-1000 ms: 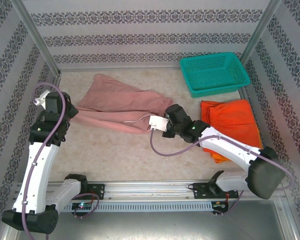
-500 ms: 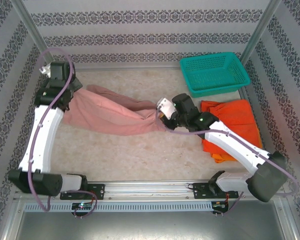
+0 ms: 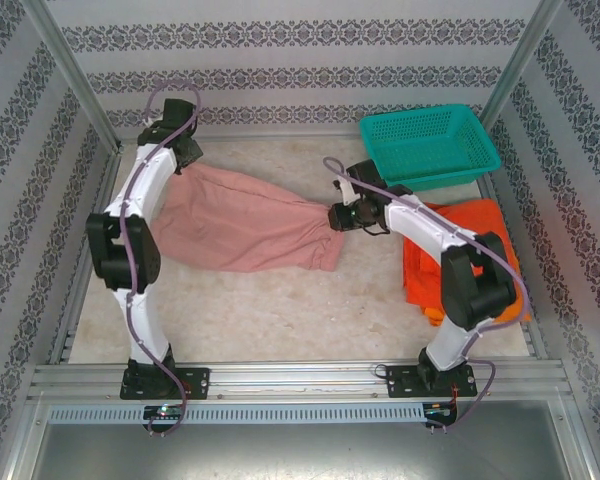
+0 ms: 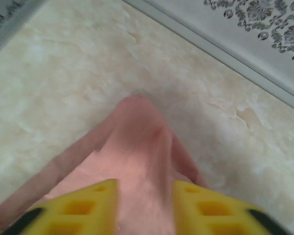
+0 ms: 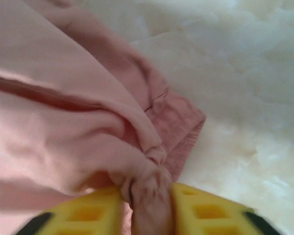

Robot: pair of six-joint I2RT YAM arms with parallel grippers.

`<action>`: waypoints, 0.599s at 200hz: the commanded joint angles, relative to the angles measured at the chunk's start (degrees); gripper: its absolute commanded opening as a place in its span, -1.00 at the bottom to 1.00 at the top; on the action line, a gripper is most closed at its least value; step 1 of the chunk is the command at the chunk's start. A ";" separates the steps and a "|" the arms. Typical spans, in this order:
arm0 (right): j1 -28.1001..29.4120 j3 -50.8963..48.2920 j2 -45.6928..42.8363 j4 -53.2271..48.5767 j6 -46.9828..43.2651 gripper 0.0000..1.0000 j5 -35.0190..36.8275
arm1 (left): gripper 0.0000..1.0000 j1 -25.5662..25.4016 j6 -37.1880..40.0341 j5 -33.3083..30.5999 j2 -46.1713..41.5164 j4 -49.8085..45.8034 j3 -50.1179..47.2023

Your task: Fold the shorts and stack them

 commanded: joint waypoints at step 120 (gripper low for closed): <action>5.97 5.75 5.58 2.52 18.06 0.95 -11.76 | 1.00 3.20 -9.35 19.95 -25.01 32.50 -50.18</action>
